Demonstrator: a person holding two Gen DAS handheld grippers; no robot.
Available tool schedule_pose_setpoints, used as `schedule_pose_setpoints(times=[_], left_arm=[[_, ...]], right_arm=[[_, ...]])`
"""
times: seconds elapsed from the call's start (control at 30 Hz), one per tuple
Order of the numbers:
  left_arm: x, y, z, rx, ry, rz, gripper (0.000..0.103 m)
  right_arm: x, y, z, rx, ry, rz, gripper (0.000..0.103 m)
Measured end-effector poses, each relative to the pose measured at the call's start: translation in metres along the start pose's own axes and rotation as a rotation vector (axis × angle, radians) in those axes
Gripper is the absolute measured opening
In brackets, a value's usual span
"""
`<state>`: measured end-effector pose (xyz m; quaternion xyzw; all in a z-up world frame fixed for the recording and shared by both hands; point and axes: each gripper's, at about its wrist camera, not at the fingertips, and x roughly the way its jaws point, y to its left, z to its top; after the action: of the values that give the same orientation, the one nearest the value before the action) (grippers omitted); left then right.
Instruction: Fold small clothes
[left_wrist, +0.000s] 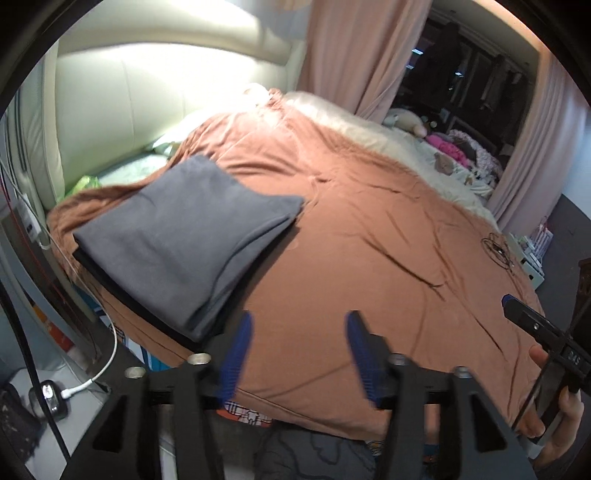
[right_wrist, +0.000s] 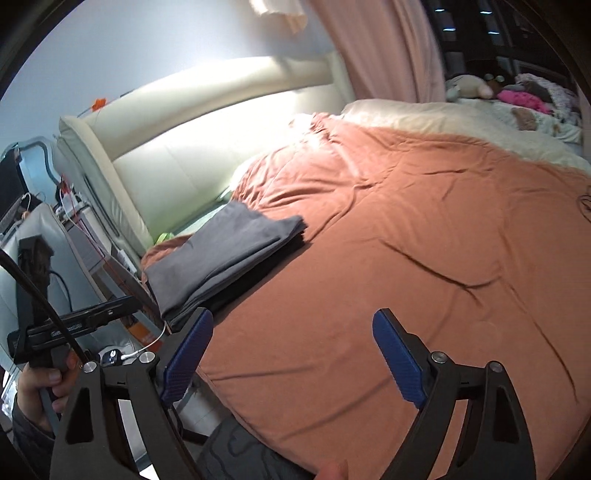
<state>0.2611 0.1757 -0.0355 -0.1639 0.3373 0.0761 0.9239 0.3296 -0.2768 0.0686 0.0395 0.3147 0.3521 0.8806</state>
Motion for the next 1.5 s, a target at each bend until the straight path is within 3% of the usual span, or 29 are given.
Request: schedule_pose_setpoints(times=[0.1,0.17,0.27,0.47,0.5,0.53,0.6,1.0,1.5], left_arm=[[-0.014,-0.018,-0.009,0.045,-0.034,0.004,0.088],[-0.023,-0.026,-0.017,0.061,-0.053,0.002,0.09],[-0.036,-0.04,-0.029,0.105,-0.082,0.013,0.103],[-0.061,-0.064,-0.055,0.16,-0.14,0.0,0.103],[-0.064,-0.068,-0.06,0.166,-0.146,-0.004,0.103],[-0.067,-0.07,-0.064,0.169,-0.151,-0.006,0.103],[-0.074,-0.075,-0.073,0.174,-0.164,-0.01,0.103],[-0.097,-0.098,-0.122,0.191,-0.233,-0.043,0.103],[-0.105,-0.102,-0.138,0.19,-0.261,-0.074,0.103]], right_arm=[[-0.031,-0.006,-0.016,0.033,-0.044,-0.043,0.088],[-0.056,-0.008,-0.03,0.039,-0.078,-0.082,0.088],[-0.082,-0.003,-0.048,0.026,-0.098,-0.111,0.088],[-0.122,0.017,-0.083,-0.012,-0.132,-0.21,0.089],[-0.126,0.023,-0.088,-0.026,-0.137,-0.224,0.092],[-0.129,0.027,-0.092,-0.038,-0.142,-0.236,0.102],[-0.133,0.037,-0.096,-0.054,-0.155,-0.252,0.103],[-0.157,0.045,-0.127,-0.066,-0.14,-0.243,0.103],[-0.174,0.04,-0.138,-0.043,-0.172,-0.256,0.103]])
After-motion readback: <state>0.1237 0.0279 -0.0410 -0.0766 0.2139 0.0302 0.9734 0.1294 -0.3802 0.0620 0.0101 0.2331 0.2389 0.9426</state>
